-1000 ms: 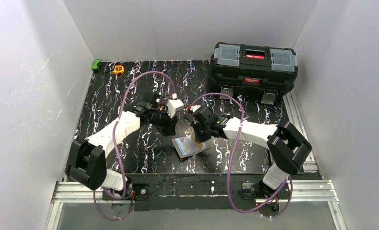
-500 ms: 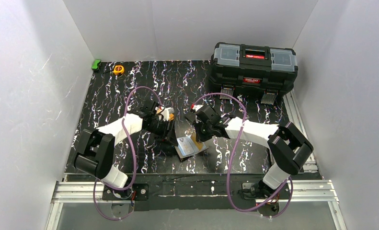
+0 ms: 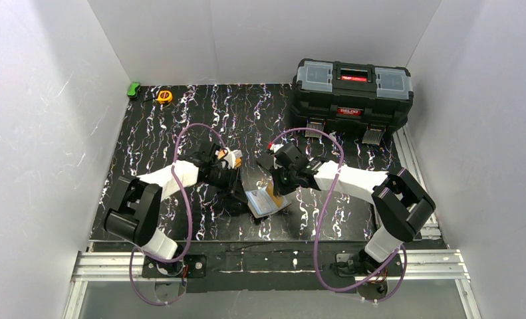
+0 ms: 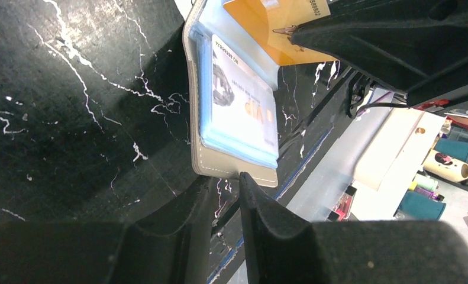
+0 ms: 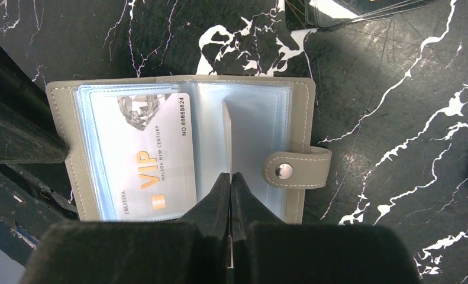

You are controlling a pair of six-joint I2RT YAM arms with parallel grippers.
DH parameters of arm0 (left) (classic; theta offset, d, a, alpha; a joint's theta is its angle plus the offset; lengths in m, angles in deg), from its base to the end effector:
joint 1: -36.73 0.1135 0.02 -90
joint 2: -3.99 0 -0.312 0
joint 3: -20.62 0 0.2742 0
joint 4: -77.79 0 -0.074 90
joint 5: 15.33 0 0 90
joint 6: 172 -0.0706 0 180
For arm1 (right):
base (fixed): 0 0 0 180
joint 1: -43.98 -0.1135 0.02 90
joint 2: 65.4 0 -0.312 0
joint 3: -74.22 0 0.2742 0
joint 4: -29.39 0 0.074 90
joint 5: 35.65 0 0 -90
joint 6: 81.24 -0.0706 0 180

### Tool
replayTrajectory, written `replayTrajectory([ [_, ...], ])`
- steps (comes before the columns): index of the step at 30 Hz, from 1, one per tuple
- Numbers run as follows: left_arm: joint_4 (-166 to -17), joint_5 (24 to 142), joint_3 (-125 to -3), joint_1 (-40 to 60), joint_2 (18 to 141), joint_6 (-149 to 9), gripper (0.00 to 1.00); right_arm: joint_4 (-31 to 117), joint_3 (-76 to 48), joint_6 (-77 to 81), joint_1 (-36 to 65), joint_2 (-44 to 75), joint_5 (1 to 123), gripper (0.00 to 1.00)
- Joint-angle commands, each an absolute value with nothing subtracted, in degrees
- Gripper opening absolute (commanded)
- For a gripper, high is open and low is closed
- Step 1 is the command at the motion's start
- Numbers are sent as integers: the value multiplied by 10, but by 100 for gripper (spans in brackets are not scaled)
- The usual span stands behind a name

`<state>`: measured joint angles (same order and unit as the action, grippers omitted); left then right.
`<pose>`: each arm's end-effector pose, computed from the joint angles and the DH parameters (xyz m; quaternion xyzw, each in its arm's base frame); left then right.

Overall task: Put the credit cards into the card holder
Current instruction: Insert the credit card into the card holder.

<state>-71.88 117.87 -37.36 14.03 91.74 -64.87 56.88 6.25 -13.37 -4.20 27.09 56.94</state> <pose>0.2658 -0.1636 0.1803 0.1385 0.8926 -0.4161 0.1044 0.2457 0.2793 0.1975 -0.2202 0.9193 0.2048 0.2537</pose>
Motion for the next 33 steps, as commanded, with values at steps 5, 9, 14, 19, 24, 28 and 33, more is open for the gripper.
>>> replayTrajectory([
  [5, -760, 1204, -375, 139, 940, -642, 23, 582, 69, -132, -36, 271, 579, 1],
  [9, -764, 1204, -375, 138, 944, -629, 29, 579, 68, -133, -36, 273, 586, 1],
  [14, -777, 1199, -369, 138, 947, -613, 32, 575, 72, -137, -36, 274, 590, 1],
  [19, -793, 1209, -363, 138, 954, -586, 43, 570, 77, -142, -36, 277, 599, 1],
  [24, -775, 1211, -351, 138, 958, -554, 50, 567, 82, -145, -36, 279, 601, 1],
  [28, -773, 1206, -342, 139, 949, -547, 50, 567, 84, -144, -35, 282, 603, 1],
  [33, -799, 1231, -336, 139, 947, -551, 46, 566, 86, -145, -35, 286, 607, 1],
])
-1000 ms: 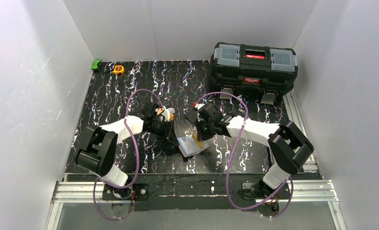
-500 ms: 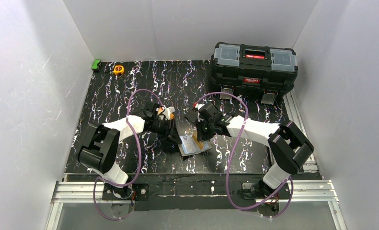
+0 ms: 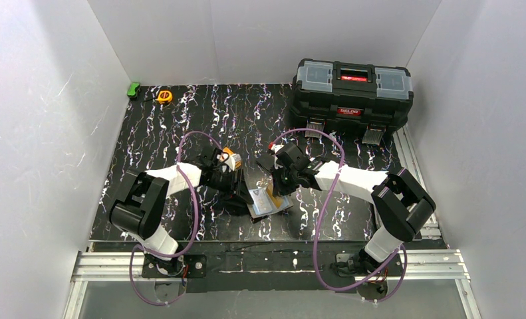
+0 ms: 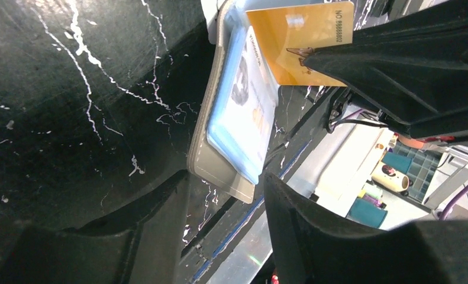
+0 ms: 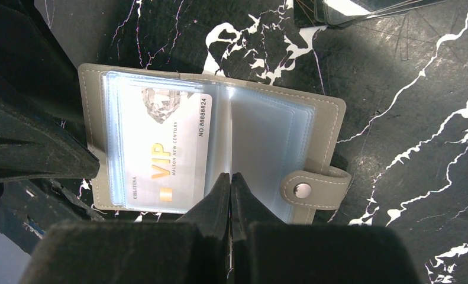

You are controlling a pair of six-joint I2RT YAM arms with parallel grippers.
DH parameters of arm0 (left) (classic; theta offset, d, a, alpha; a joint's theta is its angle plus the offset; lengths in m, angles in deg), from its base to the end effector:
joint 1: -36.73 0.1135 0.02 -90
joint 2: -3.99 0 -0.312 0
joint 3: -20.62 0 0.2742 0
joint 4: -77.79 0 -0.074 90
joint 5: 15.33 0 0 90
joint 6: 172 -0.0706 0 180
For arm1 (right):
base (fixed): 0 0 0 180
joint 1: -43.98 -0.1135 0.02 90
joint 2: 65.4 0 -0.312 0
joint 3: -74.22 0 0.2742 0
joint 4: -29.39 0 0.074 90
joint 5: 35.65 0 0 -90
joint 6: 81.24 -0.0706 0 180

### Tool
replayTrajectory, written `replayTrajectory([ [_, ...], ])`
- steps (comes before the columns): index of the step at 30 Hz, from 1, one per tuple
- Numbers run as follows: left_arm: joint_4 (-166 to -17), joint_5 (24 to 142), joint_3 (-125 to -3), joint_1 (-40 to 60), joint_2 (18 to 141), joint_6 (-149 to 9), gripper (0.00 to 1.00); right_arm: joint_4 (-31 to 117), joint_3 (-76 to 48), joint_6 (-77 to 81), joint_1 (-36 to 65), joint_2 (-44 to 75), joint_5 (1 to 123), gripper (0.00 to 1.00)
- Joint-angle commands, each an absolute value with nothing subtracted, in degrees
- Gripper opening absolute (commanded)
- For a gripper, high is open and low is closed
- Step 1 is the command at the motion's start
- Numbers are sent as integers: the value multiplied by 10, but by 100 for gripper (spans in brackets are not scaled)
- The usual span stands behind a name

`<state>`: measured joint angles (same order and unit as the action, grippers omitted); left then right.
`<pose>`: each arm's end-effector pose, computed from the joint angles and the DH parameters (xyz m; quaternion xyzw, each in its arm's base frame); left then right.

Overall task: Put the credit cards into the card holder
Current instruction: Insert the credit card into the card holder.

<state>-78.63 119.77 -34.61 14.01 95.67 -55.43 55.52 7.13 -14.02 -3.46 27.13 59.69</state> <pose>0.2681 -0.1665 0.1552 0.0691 0.8950 -0.4363 0.0626 0.2461 0.2778 0.1944 -0.2164 0.9182 0.2251 0.2436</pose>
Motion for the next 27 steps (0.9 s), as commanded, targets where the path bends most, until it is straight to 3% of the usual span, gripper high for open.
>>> replayTrajectory([
  [1, -805, 1239, -333, 140, 947, -553, 44, 566, 86, -144, -34, 286, 607, 1],
  [9, -857, 1261, -323, 139, 958, -564, 22, 568, 81, -144, -30, 289, 612, 1],
  [17, -865, 1255, -333, 140, 969, -577, 14, 568, 78, -143, -29, 290, 617, 1],
  [21, -855, 1243, -337, 141, 971, -580, 0, 575, 71, -142, -28, 285, 614, 1],
  [27, -799, 1229, -355, 141, 948, -571, 0, 600, 47, -136, -23, 259, 598, 1],
])
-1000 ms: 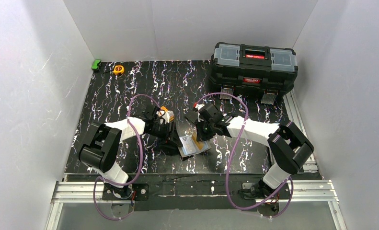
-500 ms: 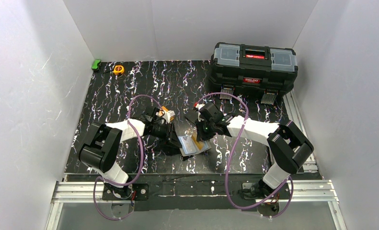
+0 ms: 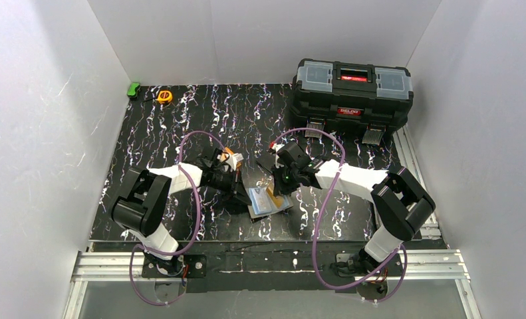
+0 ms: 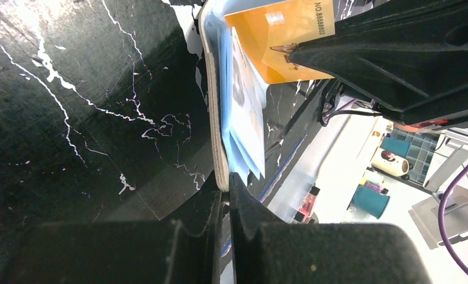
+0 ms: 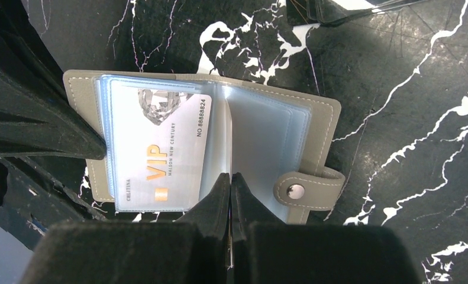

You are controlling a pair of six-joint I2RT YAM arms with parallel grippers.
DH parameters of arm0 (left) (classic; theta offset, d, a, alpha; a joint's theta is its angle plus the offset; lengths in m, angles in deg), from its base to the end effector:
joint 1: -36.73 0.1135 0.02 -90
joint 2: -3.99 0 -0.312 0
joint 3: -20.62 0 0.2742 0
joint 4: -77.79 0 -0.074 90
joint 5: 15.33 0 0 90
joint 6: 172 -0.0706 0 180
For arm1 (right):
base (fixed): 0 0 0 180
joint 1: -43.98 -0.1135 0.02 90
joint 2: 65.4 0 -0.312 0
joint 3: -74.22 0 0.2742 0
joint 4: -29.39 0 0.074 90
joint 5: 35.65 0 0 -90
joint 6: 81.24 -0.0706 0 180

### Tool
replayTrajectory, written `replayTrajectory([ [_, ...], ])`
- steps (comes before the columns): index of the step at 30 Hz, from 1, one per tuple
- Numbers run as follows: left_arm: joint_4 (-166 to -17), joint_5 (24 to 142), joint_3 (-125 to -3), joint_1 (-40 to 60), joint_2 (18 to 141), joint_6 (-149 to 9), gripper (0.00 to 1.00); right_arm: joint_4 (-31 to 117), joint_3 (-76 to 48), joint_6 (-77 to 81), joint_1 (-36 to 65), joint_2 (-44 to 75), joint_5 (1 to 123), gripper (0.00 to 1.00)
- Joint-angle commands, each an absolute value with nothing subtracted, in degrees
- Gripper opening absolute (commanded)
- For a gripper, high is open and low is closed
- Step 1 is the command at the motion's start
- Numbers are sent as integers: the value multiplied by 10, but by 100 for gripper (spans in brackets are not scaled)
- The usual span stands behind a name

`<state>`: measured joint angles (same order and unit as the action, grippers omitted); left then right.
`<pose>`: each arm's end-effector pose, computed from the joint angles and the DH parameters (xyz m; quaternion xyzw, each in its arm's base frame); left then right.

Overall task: Put the credit cards into the card holder
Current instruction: Insert the credit card into the card holder.

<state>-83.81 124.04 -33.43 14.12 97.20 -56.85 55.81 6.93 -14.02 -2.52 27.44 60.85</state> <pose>0.2697 -0.1703 0.1506 0.0973 0.8748 -0.4694 0.0697 0.2500 0.2751 0.1933 -0.2121 0.9200 0.2290 0.2372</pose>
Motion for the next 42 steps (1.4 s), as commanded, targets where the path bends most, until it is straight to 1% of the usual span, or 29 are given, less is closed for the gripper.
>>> replayTrajectory([
  [1, -795, 1227, -355, 141, 945, -567, 0, 603, 41, -136, -22, 253, 597, 1],
  [8, -742, 1206, -373, 140, 923, -561, 0, 623, 18, -143, -22, 206, 583, 1],
  [15, -747, 1206, -376, 141, 915, -552, 0, 619, -9, -150, -40, 192, 634, 1],
  [22, -754, 1203, -370, 141, 912, -549, 0, 647, -41, -136, -86, 211, 643, 1],
  [29, -759, 1199, -366, 140, 912, -548, 0, 699, -81, -132, -125, 245, 608, 1],
  [42, -760, 1195, -364, 140, 910, -549, 0, 754, -122, -130, -146, 285, 582, 1],
])
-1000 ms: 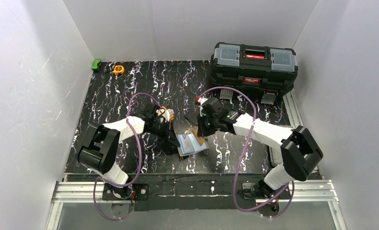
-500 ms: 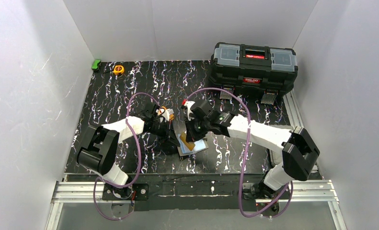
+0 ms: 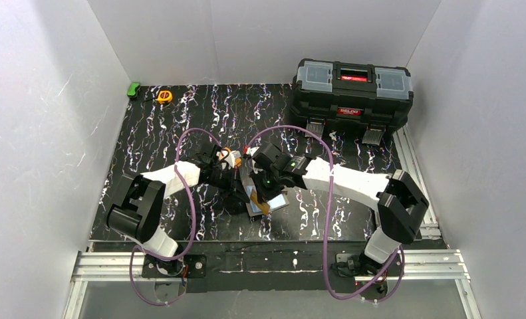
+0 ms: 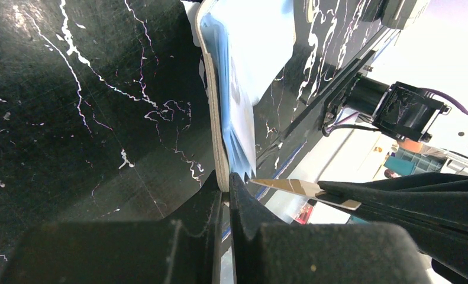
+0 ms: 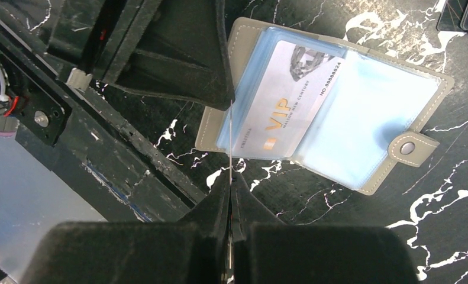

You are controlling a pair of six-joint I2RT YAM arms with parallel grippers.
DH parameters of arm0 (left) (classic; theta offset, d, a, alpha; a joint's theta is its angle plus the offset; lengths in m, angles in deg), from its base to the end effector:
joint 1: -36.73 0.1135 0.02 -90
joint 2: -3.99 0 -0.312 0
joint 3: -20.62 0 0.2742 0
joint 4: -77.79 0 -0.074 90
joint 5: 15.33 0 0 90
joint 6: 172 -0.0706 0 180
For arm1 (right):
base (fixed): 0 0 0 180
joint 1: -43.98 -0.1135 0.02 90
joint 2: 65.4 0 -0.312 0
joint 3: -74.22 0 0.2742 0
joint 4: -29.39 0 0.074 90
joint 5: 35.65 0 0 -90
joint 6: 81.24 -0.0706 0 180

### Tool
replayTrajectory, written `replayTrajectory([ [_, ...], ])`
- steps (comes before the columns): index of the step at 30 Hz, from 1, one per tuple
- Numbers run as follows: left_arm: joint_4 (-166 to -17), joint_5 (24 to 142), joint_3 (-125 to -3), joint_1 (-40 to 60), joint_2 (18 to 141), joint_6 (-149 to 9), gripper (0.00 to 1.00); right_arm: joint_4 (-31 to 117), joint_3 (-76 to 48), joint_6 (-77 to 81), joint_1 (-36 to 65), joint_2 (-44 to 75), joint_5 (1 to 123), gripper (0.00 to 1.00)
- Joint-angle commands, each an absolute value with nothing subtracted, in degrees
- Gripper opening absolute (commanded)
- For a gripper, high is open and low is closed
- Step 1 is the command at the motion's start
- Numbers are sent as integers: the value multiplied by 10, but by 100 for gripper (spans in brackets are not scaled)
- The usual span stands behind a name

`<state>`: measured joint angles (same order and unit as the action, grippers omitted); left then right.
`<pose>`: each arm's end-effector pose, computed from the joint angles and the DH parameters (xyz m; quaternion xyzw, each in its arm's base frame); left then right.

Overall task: Put the credit cards into the card holder
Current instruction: Insert the credit card into the card holder.

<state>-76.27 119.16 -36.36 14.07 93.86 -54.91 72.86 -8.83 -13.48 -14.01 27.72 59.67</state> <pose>0.2706 -0.1666 0.1702 0.0672 0.8948 -0.4354 0.0722 0.2026 0.3365 0.2610 -0.3050 0.8985 0.2351 0.2106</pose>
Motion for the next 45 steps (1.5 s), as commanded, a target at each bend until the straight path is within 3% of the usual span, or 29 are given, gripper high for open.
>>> replayTrajectory([
  [1, -760, 1195, -363, 140, 910, -549, 0, 760, -125, -130, -147, 288, 579, 1],
  [30, -761, 1198, -364, 137, 910, -546, 0, 922, -238, -140, -187, 371, 421, 1],
  [45, -762, 1193, -361, 136, 909, -542, 0, 886, -223, -117, -219, 318, 427, 1],
])
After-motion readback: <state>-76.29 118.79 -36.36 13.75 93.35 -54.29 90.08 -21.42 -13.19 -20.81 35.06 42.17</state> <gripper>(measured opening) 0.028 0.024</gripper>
